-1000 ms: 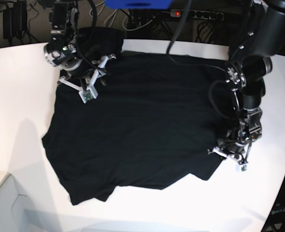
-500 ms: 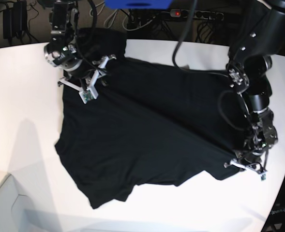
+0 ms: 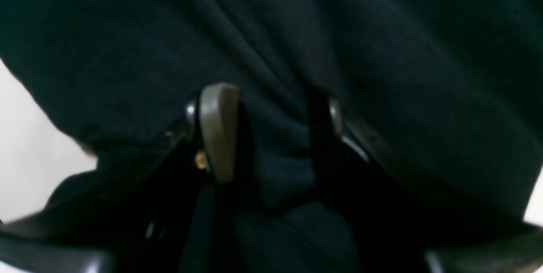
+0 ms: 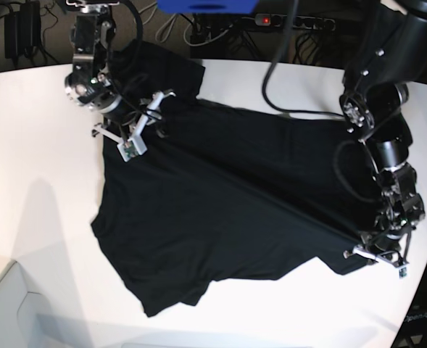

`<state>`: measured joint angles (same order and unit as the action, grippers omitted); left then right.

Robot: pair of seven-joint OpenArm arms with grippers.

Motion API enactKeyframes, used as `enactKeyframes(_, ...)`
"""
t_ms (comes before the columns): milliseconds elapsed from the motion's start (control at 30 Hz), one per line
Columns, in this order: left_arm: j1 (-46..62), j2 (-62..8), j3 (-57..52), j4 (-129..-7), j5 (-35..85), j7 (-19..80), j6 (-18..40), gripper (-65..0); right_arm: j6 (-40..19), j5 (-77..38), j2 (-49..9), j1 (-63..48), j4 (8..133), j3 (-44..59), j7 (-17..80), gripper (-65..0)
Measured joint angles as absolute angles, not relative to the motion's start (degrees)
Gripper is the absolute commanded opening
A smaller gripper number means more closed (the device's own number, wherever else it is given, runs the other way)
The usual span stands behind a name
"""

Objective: Layout the t-shirt on the table in an organized manner, then fold the t-shirt properly
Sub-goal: 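Drag the shirt corner with the left gripper away from the right gripper, then lift the shirt with the left gripper and lay it back flat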

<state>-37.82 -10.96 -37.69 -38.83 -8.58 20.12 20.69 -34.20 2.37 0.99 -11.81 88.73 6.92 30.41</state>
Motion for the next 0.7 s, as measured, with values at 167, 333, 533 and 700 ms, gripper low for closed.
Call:
enactKeyframes(167, -36.71, -11.29, -37.30, -38.79, -8.32, 19.81, 21.02, -64.5, -36.45, 0.64, 0.25, -12.14, 88.47, 11.55, 30.15, -40.1)
enactKeyframes(333, -33.47, -11.35, -37.30, -38.57, -8.67, 20.99, 21.23, -64.4, -36.40, 0.30, -2.15, -12.78, 87.68, 13.50, 28.49, -40.0)
enactKeyframes(533, -33.39, -11.44, -37.52, -38.57, -8.62, 19.99, 20.82, -56.1, -36.40, -1.34, -2.92, -13.34, 86.39, 13.50, 26.79, -40.2)
enactKeyframes(700, -32.99, -12.47, -37.85, -39.40, -8.78, 19.49, 19.92, -46.1, -36.40, -1.45, -3.86, -14.15, 84.05, 13.82, 21.41, -40.2)
